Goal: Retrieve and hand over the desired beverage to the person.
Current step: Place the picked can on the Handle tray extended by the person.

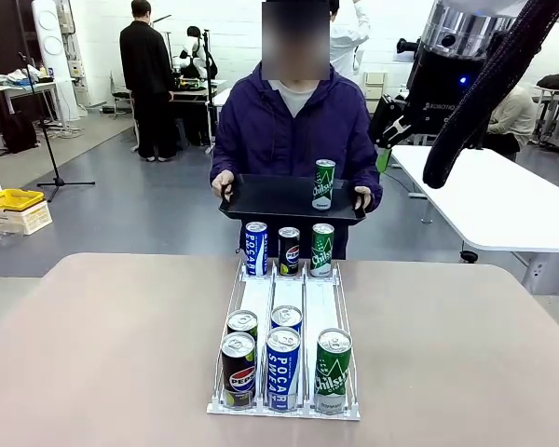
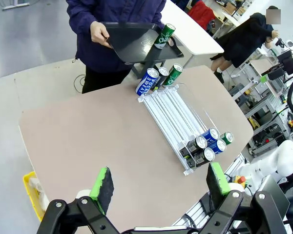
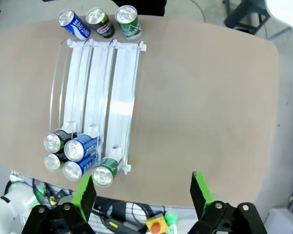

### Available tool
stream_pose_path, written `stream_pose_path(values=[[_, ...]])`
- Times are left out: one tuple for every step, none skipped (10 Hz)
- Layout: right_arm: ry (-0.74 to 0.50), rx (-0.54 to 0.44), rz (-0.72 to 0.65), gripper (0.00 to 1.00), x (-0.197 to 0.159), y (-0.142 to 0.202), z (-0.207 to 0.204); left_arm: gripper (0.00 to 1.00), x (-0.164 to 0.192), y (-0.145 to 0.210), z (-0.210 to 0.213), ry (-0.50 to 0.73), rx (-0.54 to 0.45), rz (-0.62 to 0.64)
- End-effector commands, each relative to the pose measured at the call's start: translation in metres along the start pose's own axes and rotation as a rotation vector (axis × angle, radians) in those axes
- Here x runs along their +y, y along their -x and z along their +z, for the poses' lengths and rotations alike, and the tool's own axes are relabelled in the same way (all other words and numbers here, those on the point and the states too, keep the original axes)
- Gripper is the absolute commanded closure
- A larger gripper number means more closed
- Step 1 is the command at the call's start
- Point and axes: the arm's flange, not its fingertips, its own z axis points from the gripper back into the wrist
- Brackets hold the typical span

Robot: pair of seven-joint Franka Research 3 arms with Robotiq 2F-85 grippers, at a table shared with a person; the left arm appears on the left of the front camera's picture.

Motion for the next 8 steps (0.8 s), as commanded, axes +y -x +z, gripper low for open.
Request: stream_pose_path(values=[[-0.077, -0.01, 0.121, 0.0, -0.032, 0.012, 0.014, 0.0, 0.0, 0.001, 0.001, 0.011, -0.006, -0.017], [-0.172, -0.049, 0.203, 0.0, -0.079, 0.024, 0.031, 0.0, 0.0, 0.001, 0.001, 0.011, -0.006, -0.017], [-0.313, -0.115, 0.215, 0.0, -0.136, 0.038, 0.047, 0.0, 0.0, 0.001, 0.001, 0.011, -0.006, -0.017], [-0.447, -0.19, 0.19, 0.0, -0.184, 0.045, 0.06, 0.0, 0.0, 0.001, 0.001, 0.011, -0.006, -0.017], [-0.602, -0.245, 0.201, 0.0, -0.226, 0.057, 0.07, 0.0, 0.0, 0.001, 0.001, 0.011, -0.006, -0.017], [-0.675, -0.292, 0.254, 0.0, -0.259, 0.07, 0.073, 0.0, 0.0, 0.001, 0.001, 0.011, -0.006, -0.017], [-0.684, -0.346, 0.262, 0.0, -0.284, 0.078, 0.07, 0.0, 0.0, 0.001, 0.001, 0.011, -0.006, -0.017], [-0.692, -0.381, 0.287, 0.0, -0.301, 0.095, 0.064, 0.0, 0.0, 0.001, 0.001, 0.011, -0.006, -0.017]])
